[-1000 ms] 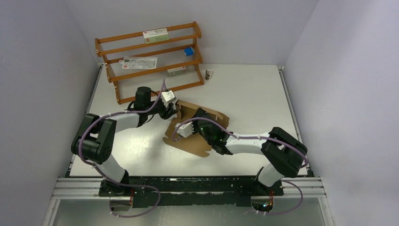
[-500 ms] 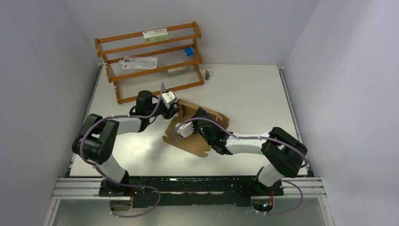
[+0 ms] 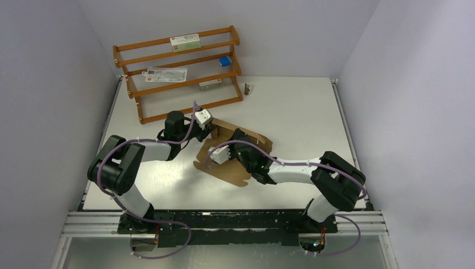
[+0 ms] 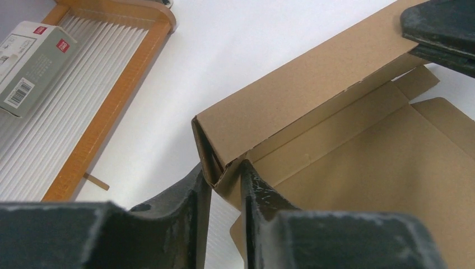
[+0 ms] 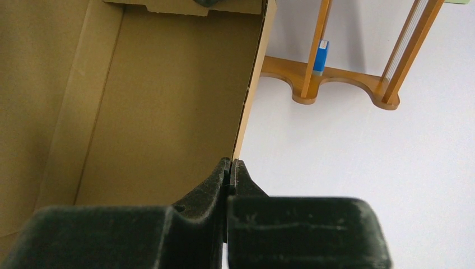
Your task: Fold the paper box
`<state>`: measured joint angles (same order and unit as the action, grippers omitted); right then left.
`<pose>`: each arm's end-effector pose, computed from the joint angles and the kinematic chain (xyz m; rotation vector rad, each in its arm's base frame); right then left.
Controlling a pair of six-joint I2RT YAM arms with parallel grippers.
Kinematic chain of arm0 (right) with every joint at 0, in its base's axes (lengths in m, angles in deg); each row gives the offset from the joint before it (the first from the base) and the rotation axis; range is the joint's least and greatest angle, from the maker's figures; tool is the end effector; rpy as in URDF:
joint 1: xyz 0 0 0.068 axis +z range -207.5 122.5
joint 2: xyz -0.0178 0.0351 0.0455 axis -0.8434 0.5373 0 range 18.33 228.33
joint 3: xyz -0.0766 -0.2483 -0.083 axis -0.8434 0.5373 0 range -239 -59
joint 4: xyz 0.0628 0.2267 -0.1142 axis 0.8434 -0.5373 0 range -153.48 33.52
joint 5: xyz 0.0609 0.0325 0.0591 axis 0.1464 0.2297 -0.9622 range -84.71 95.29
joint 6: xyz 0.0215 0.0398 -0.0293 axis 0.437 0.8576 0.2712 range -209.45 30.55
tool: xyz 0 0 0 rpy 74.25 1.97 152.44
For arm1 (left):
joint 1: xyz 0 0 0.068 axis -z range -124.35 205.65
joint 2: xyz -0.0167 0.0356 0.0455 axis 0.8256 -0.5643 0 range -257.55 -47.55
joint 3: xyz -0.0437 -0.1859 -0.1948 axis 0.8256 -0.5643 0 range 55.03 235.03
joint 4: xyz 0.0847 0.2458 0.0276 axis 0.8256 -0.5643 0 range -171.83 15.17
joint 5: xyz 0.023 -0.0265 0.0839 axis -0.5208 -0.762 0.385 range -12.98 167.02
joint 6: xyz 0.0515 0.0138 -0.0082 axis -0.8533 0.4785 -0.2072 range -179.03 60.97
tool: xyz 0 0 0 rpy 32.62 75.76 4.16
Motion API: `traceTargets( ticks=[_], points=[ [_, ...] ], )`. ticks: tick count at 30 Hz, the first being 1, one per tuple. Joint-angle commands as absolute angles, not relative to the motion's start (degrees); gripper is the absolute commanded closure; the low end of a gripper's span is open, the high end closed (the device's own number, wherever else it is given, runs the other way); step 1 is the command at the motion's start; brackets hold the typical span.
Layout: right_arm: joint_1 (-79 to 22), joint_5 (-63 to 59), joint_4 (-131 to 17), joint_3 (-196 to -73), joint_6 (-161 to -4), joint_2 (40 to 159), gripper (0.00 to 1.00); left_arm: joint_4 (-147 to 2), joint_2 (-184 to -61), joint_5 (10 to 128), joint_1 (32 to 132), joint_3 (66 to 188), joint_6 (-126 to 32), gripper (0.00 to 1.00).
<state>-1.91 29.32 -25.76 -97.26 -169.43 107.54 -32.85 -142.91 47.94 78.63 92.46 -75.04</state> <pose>0.1912 0.2535 0.1881 -1.6798 0.9955 -0.6861 0.2939 -0.1436 0.1717 0.9400 1.5917 -0.5529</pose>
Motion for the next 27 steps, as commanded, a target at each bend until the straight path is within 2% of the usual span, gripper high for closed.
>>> traceTargets(
  ticks=[1,5,17,27],
  points=[
    [-0.90,26.65,-29.93,-97.54,-168.97,108.71,1.00,-29.05,-143.37,48.36,79.50,93.83,-74.96,0.78],
    [-0.90,26.74,-29.67,-97.56,-168.98,108.66,1.00,-28.21,-141.95,53.77,81.14,92.77,-72.31,0.81],
    [-0.89,25.80,-30.65,-98.45,-168.16,108.89,1.00,-11.83,-143.00,82.31,91.38,86.58,-65.13,0.74],
    [-0.81,25.33,-32.09,-97.61,-167.29,107.11,1.00,-4.50,-148.96,87.51,92.74,86.54,-61.82,0.68]
  ],
)
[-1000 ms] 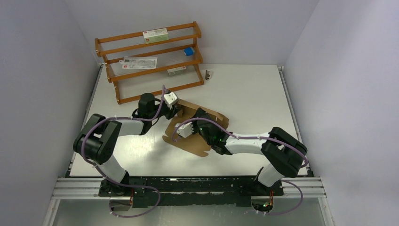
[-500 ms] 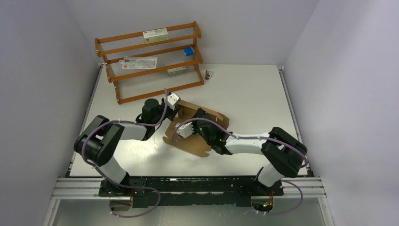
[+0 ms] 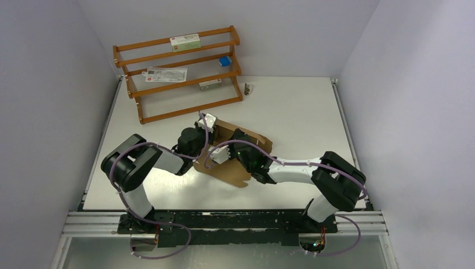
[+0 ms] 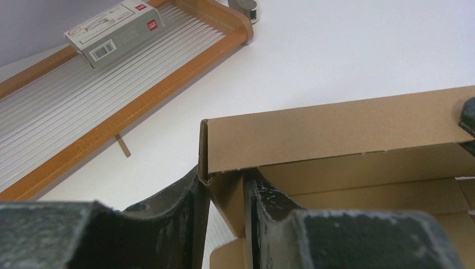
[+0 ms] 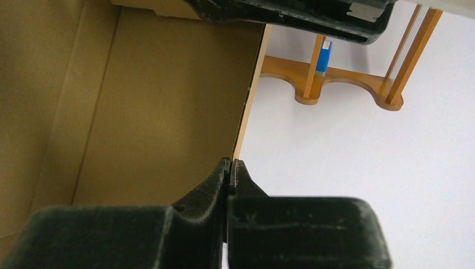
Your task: Fold the paper box
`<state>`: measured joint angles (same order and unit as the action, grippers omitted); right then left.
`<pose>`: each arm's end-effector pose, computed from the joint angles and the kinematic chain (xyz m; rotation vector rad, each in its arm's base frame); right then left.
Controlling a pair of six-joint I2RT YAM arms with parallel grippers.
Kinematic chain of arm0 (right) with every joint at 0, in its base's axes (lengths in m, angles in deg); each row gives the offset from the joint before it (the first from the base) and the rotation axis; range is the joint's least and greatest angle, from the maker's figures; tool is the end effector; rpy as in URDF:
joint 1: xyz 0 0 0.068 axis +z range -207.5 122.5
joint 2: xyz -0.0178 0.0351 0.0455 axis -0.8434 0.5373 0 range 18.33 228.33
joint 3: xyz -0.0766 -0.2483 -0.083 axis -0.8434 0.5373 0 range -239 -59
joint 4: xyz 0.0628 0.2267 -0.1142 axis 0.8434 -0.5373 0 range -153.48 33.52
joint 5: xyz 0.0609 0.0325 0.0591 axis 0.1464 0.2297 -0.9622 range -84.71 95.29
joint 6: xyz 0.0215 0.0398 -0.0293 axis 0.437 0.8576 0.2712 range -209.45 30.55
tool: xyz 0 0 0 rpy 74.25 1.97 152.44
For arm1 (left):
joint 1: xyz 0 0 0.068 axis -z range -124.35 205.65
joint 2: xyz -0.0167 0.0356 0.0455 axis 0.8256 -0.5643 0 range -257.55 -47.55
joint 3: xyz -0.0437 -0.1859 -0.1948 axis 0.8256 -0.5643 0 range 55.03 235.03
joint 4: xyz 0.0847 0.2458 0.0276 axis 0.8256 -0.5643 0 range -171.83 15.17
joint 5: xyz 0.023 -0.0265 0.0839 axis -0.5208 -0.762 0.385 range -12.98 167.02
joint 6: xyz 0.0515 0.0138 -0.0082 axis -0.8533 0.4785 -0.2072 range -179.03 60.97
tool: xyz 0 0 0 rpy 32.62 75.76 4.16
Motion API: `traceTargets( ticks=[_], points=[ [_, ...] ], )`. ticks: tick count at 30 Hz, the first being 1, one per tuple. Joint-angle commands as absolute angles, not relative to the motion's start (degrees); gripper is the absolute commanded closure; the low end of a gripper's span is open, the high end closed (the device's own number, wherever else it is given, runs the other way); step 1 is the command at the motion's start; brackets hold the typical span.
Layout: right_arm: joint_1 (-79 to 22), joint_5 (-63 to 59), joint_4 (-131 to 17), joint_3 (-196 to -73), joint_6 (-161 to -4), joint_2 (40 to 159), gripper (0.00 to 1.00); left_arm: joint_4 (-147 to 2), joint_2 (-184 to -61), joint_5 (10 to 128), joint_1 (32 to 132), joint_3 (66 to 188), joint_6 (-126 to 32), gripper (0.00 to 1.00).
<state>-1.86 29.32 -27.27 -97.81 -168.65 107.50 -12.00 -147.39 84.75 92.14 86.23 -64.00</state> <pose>0.1915 0.2543 0.1886 -1.6879 1.0092 -0.6776 0.2592 -0.1859 0.1562 0.4978 1.6046 -0.3026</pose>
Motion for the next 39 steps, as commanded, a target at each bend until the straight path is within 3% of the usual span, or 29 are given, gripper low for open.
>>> traceTargets(
  ticks=[1,8,14,22,30,39],
  points=[
    [-0.85,25.29,-32.13,-97.52,-167.17,106.99,1.00,-4.23,-149.31,87.30,92.74,86.45,-61.92,0.68],
    [-0.81,24.89,-31.36,-97.12,-167.38,107.14,1.00,-3.90,-151.81,87.03,92.74,86.49,-62.09,0.70],
    [-0.81,24.88,-31.31,-97.43,-167.17,107.25,1.00,-4.92,-151.70,93.66,92.78,86.27,-59.53,0.73],
    [-0.59,25.31,-31.08,-97.33,-166.86,107.25,1.00,-6.97,-150.11,111.87,94.65,86.56,-50.19,0.74],
    [-0.50,25.20,-30.65,-97.14,-166.35,107.28,1.00,-4.02,-149.57,124.84,101.06,87.47,-60.34,0.74],
    [-0.50,24.26,-31.43,-97.45,-165.70,107.28,1.00,-22.85,-148.16,130.70,101.11,90.04,-43.96,0.70]
  ],
)
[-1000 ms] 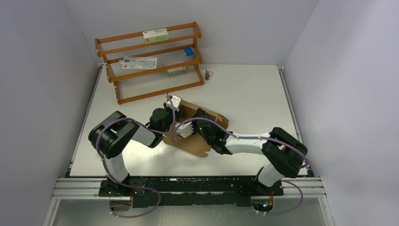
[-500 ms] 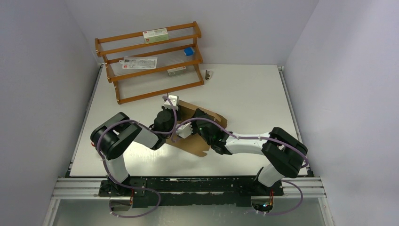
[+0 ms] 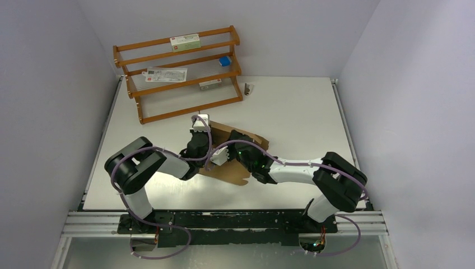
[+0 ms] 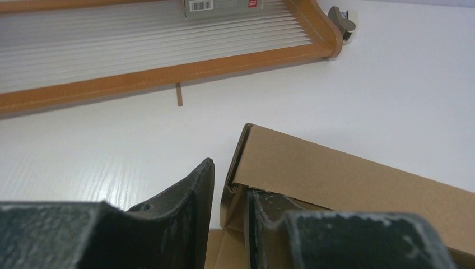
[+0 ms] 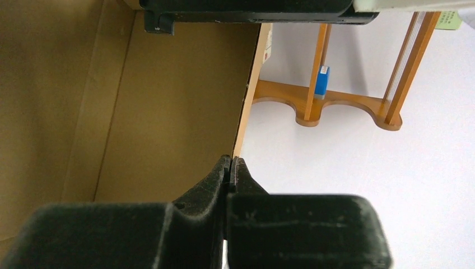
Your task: Fold the paper box
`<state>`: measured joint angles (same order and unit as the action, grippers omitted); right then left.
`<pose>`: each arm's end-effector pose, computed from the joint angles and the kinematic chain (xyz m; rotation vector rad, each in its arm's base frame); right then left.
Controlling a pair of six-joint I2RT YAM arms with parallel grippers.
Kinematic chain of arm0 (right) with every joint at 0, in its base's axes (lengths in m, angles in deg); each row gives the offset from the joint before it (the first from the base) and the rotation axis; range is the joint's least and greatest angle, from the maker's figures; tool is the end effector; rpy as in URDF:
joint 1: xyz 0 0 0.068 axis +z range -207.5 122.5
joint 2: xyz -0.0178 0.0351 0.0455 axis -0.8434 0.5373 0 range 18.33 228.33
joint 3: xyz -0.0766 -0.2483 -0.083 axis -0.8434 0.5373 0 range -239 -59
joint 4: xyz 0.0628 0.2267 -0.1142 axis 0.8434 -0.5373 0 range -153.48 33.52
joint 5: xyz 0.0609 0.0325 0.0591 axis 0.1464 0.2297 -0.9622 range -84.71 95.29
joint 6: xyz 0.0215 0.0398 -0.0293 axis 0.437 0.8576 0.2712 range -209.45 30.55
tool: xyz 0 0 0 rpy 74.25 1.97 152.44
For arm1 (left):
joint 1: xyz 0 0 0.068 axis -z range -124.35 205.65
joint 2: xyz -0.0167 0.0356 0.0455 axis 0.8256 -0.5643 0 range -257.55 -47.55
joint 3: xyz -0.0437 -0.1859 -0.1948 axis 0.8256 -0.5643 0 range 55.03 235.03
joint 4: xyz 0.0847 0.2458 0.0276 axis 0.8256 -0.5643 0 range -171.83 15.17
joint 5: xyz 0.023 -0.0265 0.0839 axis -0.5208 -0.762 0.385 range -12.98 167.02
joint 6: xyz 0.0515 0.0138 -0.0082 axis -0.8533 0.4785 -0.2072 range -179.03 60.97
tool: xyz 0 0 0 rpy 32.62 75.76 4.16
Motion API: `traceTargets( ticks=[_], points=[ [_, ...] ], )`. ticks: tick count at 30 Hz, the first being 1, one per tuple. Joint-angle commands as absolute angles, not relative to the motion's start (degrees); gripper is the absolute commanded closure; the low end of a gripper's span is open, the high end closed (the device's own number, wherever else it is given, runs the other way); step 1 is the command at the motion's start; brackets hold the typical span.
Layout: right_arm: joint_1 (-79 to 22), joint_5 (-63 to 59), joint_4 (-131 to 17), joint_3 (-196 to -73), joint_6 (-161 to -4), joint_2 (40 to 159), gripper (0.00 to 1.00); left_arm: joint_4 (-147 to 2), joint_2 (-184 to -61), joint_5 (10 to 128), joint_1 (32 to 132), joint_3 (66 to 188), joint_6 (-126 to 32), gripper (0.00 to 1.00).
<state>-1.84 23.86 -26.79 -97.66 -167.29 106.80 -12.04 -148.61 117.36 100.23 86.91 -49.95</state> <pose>0.1888 0.2562 0.1918 -1.6881 0.9654 -0.5695 0.2400 -0.2043 0.1537 -0.0127 1.6570 -0.1196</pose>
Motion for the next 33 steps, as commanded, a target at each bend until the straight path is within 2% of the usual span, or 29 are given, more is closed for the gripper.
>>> traceTargets(
  ticks=[1,5,12,23,33],
  points=[
    [-0.55,24.09,-31.65,-97.54,-165.52,107.28,1.00,-22.74,-148.55,130.46,101.12,90.31,-44.47,0.70],
    [-0.59,23.59,-33.07,-98.36,-164.73,107.37,1.00,-25.11,-148.27,130.94,101.09,90.21,-42.73,0.71],
    [-0.55,22.50,-40.75,-103.64,-161.70,108.02,1.00,-20.45,-145.36,127.85,100.60,86.58,-46.22,0.71],
    [-0.46,22.23,-43.51,-107.28,-157.60,109.82,1.00,-19.67,-136.02,117.88,99.31,78.24,-46.56,0.56],
    [-0.22,22.42,-41.93,-106.11,-156.14,109.06,1.00,-24.14,-127.71,114.05,97.73,73.56,-48.23,0.45]
  ],
)
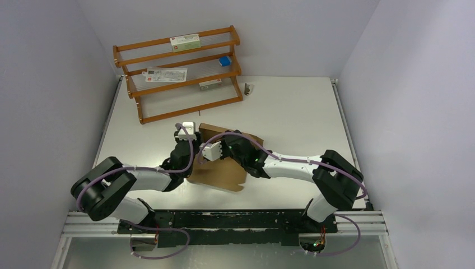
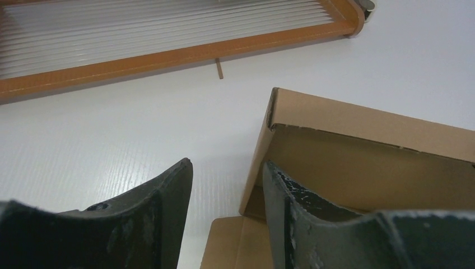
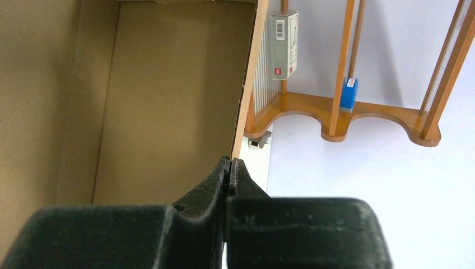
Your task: Fold the paper box
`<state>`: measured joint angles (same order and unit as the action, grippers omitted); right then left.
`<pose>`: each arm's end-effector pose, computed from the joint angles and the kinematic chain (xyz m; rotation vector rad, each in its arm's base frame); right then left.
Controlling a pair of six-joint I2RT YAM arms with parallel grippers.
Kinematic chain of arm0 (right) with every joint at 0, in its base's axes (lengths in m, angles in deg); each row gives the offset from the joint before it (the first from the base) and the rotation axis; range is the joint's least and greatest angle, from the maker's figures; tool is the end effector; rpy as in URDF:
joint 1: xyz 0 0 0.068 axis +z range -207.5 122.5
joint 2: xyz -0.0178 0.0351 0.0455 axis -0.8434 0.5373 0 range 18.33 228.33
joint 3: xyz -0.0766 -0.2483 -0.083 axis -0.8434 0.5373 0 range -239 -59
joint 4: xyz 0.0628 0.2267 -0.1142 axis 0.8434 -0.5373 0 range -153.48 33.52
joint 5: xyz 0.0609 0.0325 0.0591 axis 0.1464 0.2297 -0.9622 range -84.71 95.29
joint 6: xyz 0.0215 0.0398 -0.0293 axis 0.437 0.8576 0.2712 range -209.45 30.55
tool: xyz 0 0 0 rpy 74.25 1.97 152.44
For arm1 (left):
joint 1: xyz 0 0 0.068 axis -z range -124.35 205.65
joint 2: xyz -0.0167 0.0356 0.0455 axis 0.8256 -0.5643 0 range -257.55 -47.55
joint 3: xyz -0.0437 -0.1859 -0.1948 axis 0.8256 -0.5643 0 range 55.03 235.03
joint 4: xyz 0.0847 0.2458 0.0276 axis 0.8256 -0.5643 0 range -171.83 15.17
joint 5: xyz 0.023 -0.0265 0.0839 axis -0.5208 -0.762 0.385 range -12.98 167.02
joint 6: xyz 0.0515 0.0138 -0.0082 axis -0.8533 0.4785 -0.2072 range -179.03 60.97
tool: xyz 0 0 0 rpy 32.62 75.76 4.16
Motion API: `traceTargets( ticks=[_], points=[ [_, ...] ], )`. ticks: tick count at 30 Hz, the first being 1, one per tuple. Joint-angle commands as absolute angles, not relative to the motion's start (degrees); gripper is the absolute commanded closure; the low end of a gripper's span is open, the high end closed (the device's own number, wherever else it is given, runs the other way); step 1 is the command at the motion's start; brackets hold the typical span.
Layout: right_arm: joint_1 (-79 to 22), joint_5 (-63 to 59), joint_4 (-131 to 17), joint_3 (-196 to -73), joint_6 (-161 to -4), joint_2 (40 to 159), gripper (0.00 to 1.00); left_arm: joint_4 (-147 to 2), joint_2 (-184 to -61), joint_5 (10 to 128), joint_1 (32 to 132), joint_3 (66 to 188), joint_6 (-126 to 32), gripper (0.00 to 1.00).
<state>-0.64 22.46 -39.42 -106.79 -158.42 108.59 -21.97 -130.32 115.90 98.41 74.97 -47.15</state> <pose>0.1947 0.2789 0.2099 -1.7031 1.0864 -0.4359 0.2003 -0.1549 0.1672 -0.0318 1.7070 -0.1176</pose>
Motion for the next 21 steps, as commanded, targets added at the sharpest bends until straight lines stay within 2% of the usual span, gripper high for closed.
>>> traceTargets(
  ticks=[1,7,21],
  points=[
    [-0.20,22.36,-41.90,-105.89,-156.05,108.89,1.00,-24.34,-127.37,113.69,97.49,73.20,-48.41,0.44],
    [-0.23,22.15,-41.99,-106.15,-155.72,109.07,1.00,-24.66,-127.63,108.25,95.56,72.51,-48.96,0.40],
    [-0.19,21.12,-43.38,-106.03,-154.96,109.37,1.00,-10.70,-139.51,99.68,91.57,73.66,-45.56,0.39]
  ],
)
